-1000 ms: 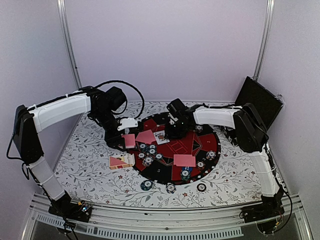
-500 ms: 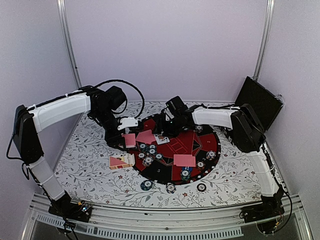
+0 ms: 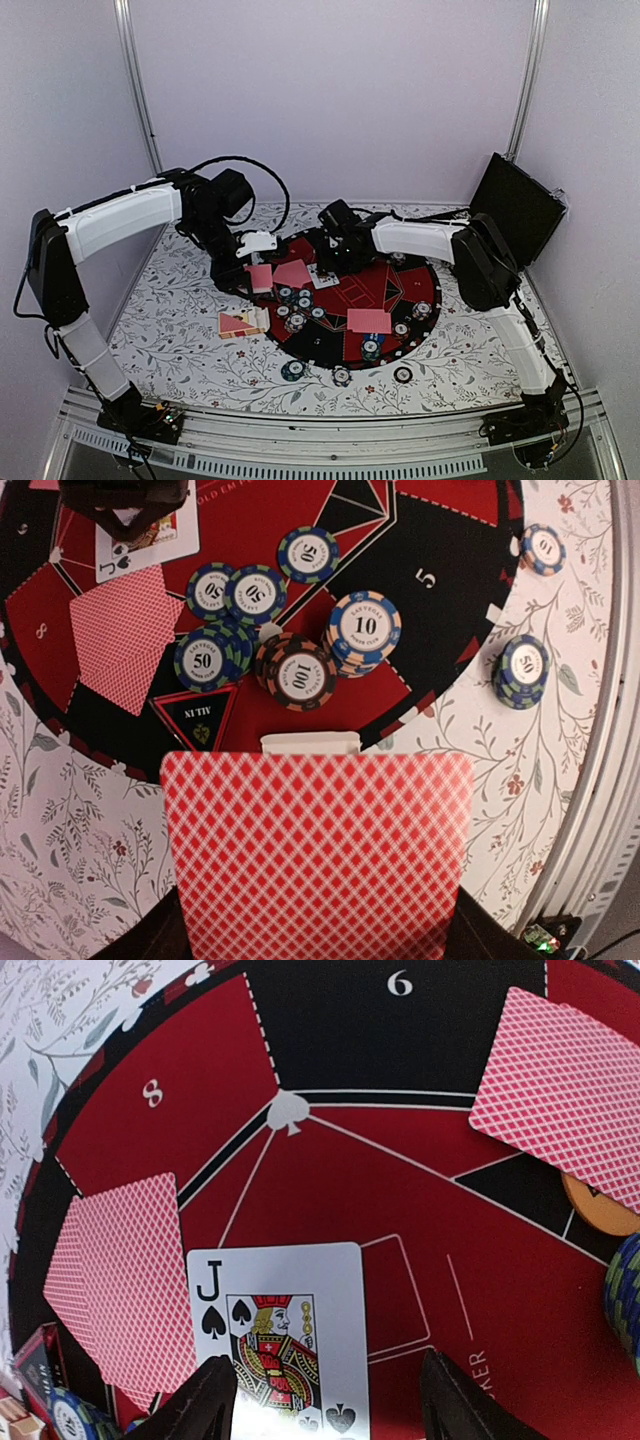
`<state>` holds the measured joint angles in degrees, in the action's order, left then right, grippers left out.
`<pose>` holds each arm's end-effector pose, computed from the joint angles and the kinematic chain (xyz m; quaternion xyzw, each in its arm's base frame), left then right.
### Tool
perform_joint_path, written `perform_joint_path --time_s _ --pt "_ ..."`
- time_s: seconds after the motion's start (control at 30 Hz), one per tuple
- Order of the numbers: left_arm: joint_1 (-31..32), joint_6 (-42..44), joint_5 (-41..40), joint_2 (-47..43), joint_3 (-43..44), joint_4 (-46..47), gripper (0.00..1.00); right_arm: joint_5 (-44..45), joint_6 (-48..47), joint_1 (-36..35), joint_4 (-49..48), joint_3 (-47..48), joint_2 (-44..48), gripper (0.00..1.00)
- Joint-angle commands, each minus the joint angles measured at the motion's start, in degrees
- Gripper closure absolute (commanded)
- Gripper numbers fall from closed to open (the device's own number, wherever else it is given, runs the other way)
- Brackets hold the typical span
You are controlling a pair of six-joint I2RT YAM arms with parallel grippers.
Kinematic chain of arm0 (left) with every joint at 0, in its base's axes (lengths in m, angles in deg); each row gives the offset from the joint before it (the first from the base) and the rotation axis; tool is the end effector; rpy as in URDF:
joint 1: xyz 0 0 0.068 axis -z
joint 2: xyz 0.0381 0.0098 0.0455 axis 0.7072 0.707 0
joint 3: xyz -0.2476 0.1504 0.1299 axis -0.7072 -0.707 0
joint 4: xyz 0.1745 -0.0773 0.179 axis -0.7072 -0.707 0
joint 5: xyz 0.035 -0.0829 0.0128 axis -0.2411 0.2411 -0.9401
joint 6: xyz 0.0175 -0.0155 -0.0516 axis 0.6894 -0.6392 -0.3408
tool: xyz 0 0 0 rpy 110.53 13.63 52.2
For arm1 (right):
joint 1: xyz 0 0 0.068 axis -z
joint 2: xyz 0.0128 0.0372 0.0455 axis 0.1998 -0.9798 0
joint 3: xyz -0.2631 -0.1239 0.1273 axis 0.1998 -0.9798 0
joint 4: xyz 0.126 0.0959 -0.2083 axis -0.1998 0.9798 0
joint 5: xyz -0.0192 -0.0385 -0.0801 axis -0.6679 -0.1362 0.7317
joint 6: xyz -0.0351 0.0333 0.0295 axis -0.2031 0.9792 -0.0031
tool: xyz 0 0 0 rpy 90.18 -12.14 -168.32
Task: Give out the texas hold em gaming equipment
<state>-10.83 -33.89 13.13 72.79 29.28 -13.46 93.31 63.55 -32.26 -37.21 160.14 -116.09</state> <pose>0.2759 -0.1965 0.3181 0.6109 0.7776 -0.0893 0.1189 0.4131 0.3925 0.1669 -0.1166 0.9481 0.1498 0.2549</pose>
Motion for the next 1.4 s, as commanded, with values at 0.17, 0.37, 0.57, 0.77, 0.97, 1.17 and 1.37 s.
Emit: perform_joint_path --time_s 0.17,0.37,0.57,0.77,0.97,1.17,1.37 --pt "-0.23 -0.08 0.7 0.73 1.98 -0.9 1.0 9.69 -5.67 -2.75 4.94 3.23 -3.12 0.27" --pt "-0.2 -0.08 0.56 0.55 1.8 -1.12 1.0 14.31 -6.84 -3.77 6.83 5.34 -4.49 0.24" --pt "-0.19 -0.01 0.83 0.69 1.8 -1.2 1.0 22.84 -9.44 -4.71 10.69 5.81 -6.63 0.25" --pt "-0.22 0.01 0.88 0.66 1.89 -1.34 1.0 27.1 -10.17 -4.45 10.23 0.98 -4.87 0.27" --pt "-0.18 0.09 0.78 0.19 1.41 -1.39 1.0 24.22 -8.51 -3.39 7.05 -5.06 -0.94 0.28" --pt "-0.23 -0.08 1.13 0.13 1.17 -1.08 1.0 19.89 -7.77 -2.19 4.19 -6.86 3.89 0.28" --pt "-0.21 0.01 0.99 0.07 1.19 -1.07 1.0 13.59 -5.41 -0.42 2.29 -7.45 10.12 0.25"
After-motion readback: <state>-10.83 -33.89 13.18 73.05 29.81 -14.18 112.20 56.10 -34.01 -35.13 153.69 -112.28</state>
